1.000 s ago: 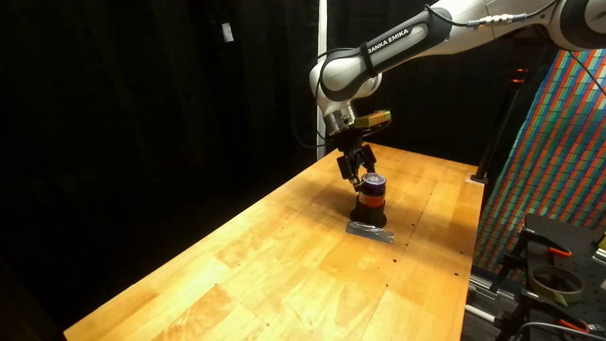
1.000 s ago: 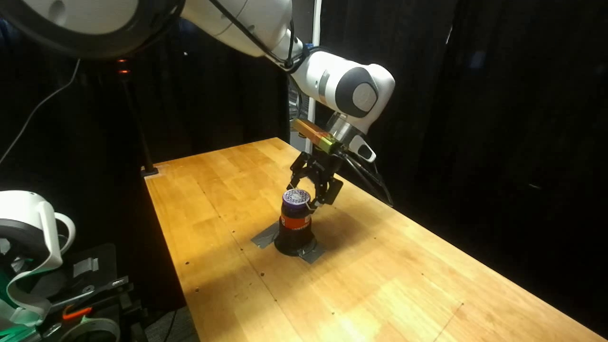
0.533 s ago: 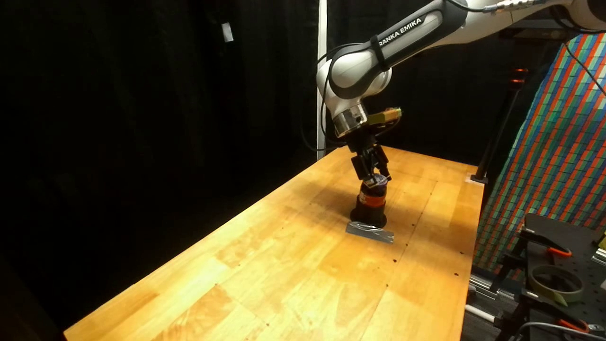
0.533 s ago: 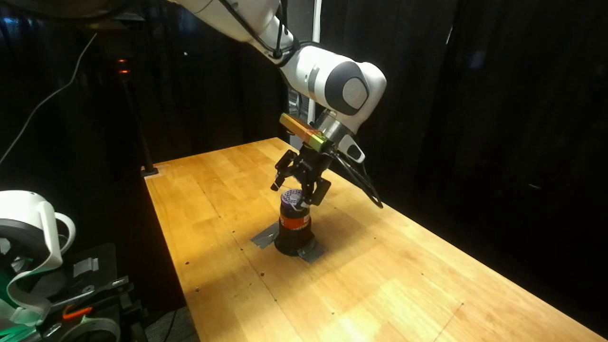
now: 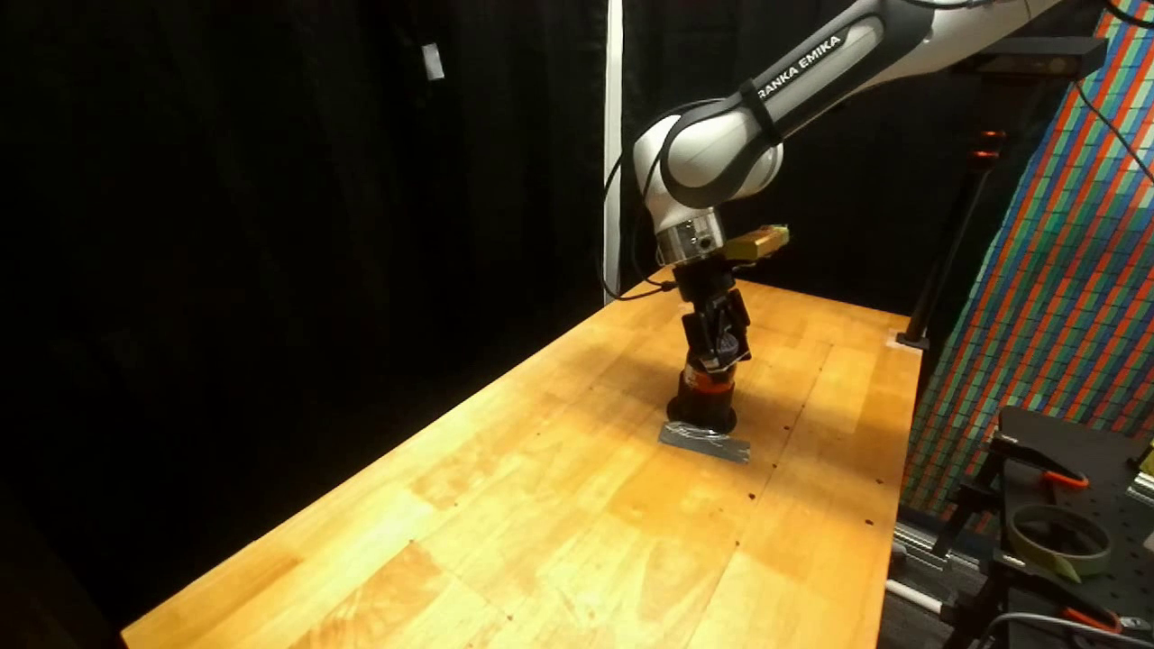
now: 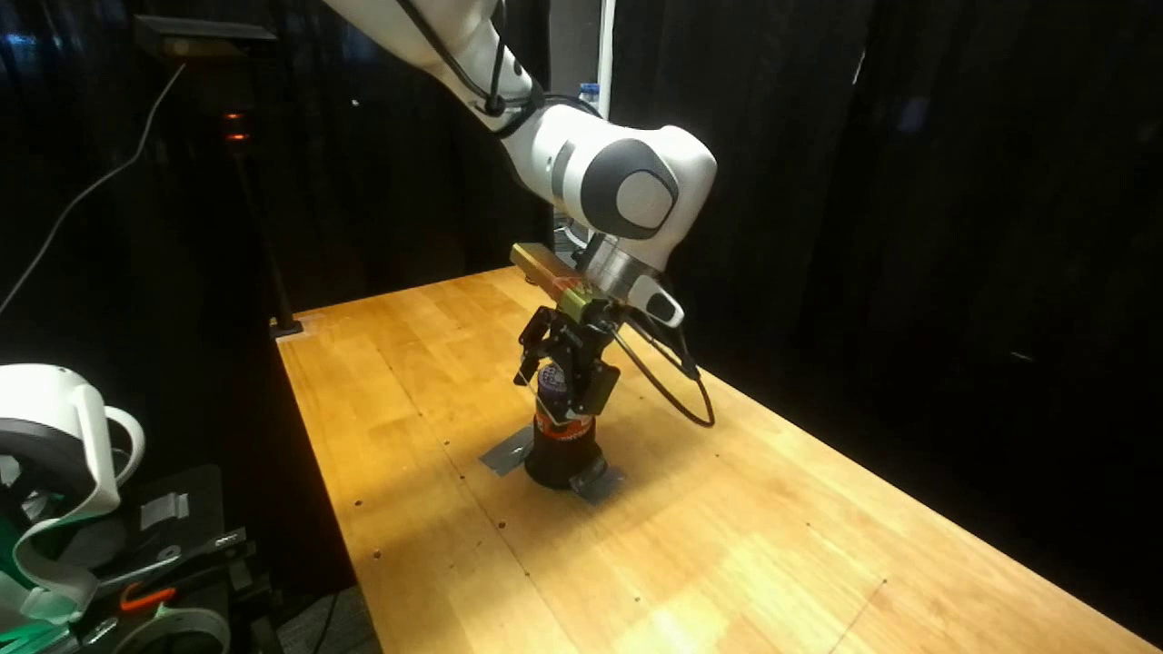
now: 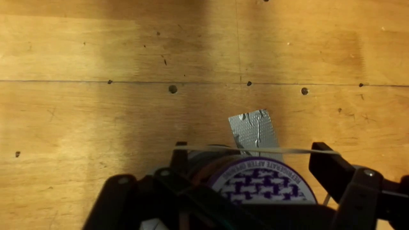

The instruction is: Put the rubber band on the jar.

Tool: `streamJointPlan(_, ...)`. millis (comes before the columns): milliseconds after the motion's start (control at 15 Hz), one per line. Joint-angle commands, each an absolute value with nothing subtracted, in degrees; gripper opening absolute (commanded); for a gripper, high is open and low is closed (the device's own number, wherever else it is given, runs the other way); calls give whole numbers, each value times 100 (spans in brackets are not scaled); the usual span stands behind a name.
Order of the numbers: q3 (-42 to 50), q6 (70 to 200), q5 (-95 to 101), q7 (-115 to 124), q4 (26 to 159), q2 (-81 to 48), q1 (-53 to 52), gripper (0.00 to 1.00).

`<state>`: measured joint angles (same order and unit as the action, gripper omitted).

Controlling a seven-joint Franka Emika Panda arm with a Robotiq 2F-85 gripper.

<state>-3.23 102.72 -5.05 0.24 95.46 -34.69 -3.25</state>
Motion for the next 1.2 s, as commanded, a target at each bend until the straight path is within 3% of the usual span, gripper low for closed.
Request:
streamJointPlan(0,-186,11271,-335,500,10909,-2609,-469,68)
streamJointPlan(467,-168,12847,-195,1086,12648,-1502,-499,15)
streamJointPlan(667,-200,14363,-280,1410,13326,-1235,-535,9)
streamJointPlan(867,-115,15798,-44,1955,13863,-1140,-721,13)
streamJointPlan(1133,839,17280,1544,3535,14417,-1103,-1538,15)
